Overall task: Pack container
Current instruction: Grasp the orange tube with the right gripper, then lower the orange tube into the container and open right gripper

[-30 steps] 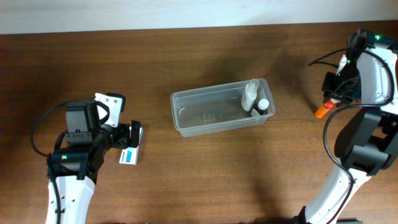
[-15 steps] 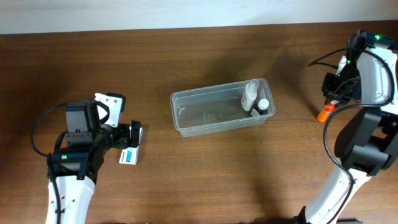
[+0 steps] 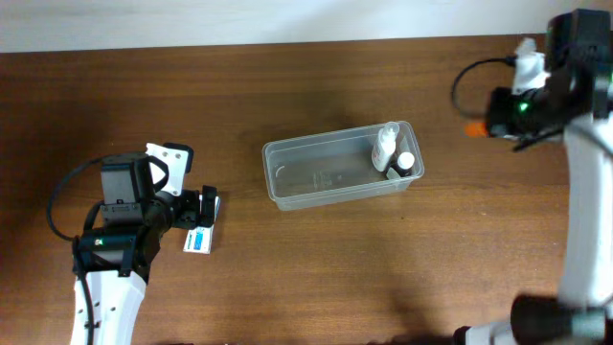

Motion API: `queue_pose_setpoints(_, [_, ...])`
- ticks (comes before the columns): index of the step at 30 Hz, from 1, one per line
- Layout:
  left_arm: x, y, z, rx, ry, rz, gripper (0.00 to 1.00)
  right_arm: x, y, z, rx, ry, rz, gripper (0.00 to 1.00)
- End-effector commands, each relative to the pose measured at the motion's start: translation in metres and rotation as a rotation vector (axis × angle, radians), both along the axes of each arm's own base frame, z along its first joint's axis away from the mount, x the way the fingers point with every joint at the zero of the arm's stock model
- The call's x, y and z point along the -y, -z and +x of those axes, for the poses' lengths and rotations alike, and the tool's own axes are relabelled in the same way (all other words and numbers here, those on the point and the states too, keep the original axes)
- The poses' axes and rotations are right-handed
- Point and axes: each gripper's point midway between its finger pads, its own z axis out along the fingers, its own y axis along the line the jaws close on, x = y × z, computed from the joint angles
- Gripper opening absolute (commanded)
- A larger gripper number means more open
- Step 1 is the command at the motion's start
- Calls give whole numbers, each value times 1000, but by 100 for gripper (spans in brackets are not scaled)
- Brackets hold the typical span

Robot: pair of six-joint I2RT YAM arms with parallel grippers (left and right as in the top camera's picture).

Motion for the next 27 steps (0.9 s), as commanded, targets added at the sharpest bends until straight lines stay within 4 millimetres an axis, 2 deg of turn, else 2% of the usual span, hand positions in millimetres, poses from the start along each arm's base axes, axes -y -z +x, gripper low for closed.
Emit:
queue_pose_setpoints(1, [2,-8,4,20,14,-2,99,-48,-27,-13,83,-155,13,14])
queue_pose_setpoints(6, [2,-8,4,20,14,-2,99,-104,-17,-11,63,-316,17,14])
queue_pose_setpoints(9, [2,-8,4,20,14,-2,99,-126,-6,-4,43,-373,17,14])
queue_pose_setpoints(10, [2,-8,3,20,14,-2,99,-141,5,1,21,-409,16,14])
queue_pose_setpoints(13, [2,-8,3,17,14,-2,99,-161,30,13,-27,-451,4,14])
queue_pose_setpoints(14, [2,-8,3,16,14,-3,99,-169,46,22,-55,-464,-8,14])
queue_pose_setpoints(21, [2,-8,3,16,14,-2,99,-179,113,47,-188,-467,-21,13])
queue_pose_setpoints(22, [2,-8,3,16,14,-2,99,-179,133,52,-225,-464,-34,13])
queue_pose_setpoints(27, [2,-8,3,16,14,-2,99,-175,168,61,-287,-452,-80,13])
